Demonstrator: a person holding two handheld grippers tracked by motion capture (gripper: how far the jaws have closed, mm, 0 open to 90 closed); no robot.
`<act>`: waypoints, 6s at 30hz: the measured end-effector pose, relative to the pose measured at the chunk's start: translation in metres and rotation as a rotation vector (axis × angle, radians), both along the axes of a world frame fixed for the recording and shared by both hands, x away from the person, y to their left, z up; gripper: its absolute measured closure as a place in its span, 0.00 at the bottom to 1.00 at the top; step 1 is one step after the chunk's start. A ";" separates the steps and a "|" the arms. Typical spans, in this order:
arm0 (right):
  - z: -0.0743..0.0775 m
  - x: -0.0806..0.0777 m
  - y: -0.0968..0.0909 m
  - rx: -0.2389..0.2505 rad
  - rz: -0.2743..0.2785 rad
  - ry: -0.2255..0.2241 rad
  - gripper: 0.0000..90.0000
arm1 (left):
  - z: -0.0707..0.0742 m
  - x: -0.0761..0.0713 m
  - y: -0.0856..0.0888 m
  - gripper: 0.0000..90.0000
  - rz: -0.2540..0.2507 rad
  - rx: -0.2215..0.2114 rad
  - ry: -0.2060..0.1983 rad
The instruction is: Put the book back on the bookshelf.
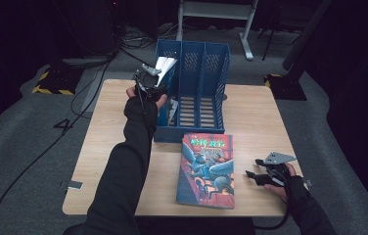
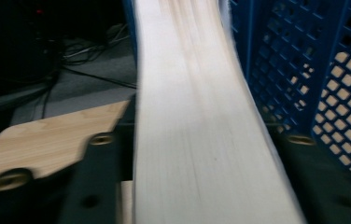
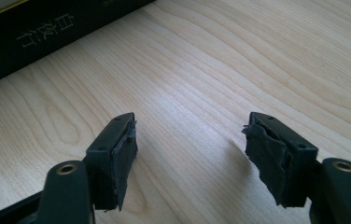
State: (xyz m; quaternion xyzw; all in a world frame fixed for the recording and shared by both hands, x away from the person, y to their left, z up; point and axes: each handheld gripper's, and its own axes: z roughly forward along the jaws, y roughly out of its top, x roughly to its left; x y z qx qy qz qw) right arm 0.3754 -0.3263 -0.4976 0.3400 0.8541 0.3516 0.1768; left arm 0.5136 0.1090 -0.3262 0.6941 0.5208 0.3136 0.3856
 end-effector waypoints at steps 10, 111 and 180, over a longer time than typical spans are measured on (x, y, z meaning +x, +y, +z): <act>0.000 0.000 0.000 0.006 0.000 0.006 0.38 | 0.005 0.012 -0.008 0.67 0.016 -0.033 -0.037; -0.001 0.000 -0.001 0.016 0.004 0.005 0.38 | -0.031 0.013 -0.017 0.68 0.074 -0.066 -0.156; 0.011 -0.003 -0.003 0.036 0.003 -0.003 0.33 | -0.048 -0.070 0.030 0.27 -0.335 0.011 -0.099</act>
